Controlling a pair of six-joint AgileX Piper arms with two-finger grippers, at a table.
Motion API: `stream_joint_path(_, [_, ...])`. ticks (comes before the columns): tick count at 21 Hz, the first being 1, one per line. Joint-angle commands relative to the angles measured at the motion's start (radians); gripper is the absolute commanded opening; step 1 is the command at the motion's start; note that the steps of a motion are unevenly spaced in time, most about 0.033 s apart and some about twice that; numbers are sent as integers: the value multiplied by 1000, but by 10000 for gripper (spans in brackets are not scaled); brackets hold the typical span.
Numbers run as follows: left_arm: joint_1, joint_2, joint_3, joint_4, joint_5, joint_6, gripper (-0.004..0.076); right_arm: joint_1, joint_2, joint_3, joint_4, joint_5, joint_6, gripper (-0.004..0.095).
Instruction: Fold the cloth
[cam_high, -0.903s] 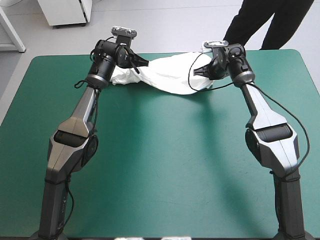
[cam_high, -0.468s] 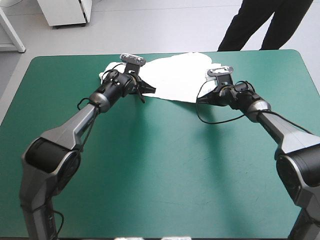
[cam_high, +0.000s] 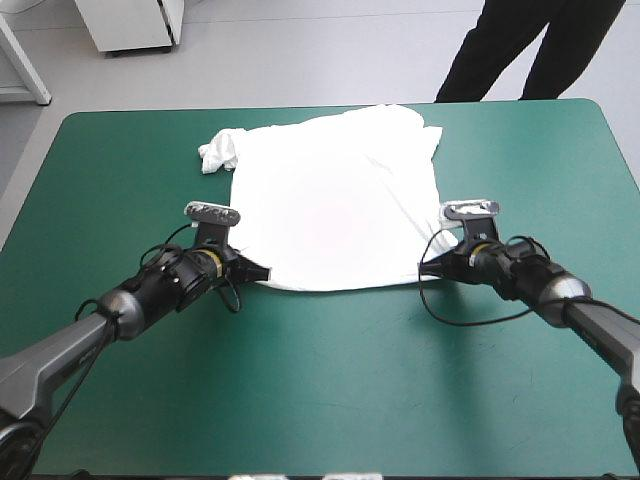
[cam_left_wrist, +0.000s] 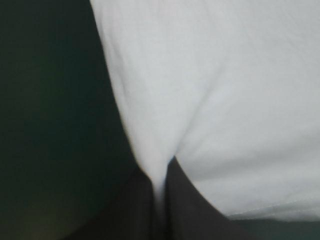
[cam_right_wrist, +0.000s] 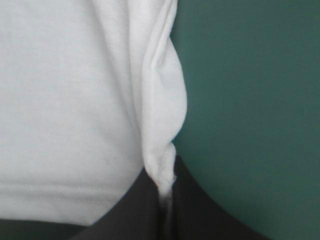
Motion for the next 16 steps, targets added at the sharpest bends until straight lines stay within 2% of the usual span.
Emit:
stream_joint_path(1, [-9,-153,82,22,-69,-54,-10,-2,-142,110,0,-81,26,-16])
stream_joint_path(4, [-37,-283,187,19,-65,-76,-10,-2,-272,240,0,-88,44,-16])
stream_joint_path(6, [-82,-367,259,19,-49,-113,-10,-2,-365,312,30,-55,47,-14])
stream_joint_path(8, [-146,-438,310,15,28,-143,-10,3,-455,363,55,4,42,-14])
stream_joint_path(10, [-249,-519,344,13,157,-189,-10,52,-560,383,80,109,42,-12])
stream_joint_path(12, [-335,-575,348,15,232,-231,-10,109,-621,383,96,186,67,-4])
stream_joint_path(16, [-448,-638,387,22,344,-315,-10,167,-683,405,77,237,152,0])
